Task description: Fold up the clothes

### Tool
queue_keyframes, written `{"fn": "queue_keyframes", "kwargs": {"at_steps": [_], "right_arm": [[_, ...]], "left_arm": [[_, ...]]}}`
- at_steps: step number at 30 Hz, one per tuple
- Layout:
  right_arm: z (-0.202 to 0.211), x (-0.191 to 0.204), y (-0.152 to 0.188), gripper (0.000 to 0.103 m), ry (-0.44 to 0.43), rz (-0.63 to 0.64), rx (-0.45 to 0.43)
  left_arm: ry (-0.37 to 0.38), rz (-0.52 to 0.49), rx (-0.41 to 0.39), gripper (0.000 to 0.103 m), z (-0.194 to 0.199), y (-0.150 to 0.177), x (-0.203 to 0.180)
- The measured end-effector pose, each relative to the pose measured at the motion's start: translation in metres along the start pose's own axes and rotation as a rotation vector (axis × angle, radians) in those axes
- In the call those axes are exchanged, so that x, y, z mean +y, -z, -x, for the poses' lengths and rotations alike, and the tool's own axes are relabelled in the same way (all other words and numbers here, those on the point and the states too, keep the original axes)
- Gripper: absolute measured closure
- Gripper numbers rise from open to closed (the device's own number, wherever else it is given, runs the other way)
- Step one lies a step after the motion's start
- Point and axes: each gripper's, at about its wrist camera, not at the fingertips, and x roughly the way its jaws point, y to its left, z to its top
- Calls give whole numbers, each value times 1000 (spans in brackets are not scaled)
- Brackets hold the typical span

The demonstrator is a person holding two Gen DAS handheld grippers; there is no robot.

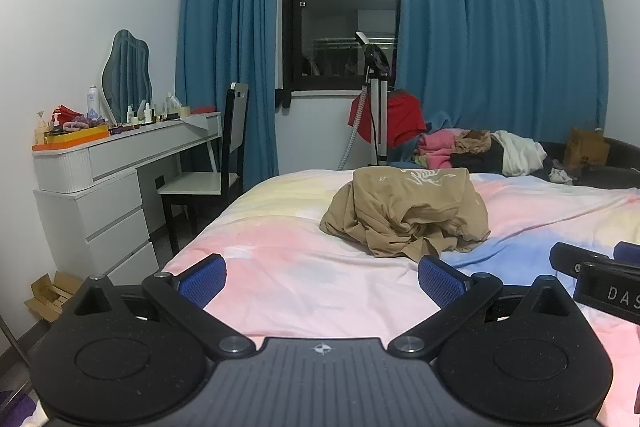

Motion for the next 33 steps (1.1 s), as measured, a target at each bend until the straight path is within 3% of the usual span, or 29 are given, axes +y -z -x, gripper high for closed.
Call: {"fn": "queue_keyframes", "kwargs": {"at_steps": [10, 33], "right_arm": [[-4, -12, 11, 21, -14, 4, 0], [1, 3, 0, 21, -2, 2, 5]], "left_arm": [[-1, -19, -22, 0, 14, 2, 5], [1, -18, -10, 0, 0, 3, 1]]}}
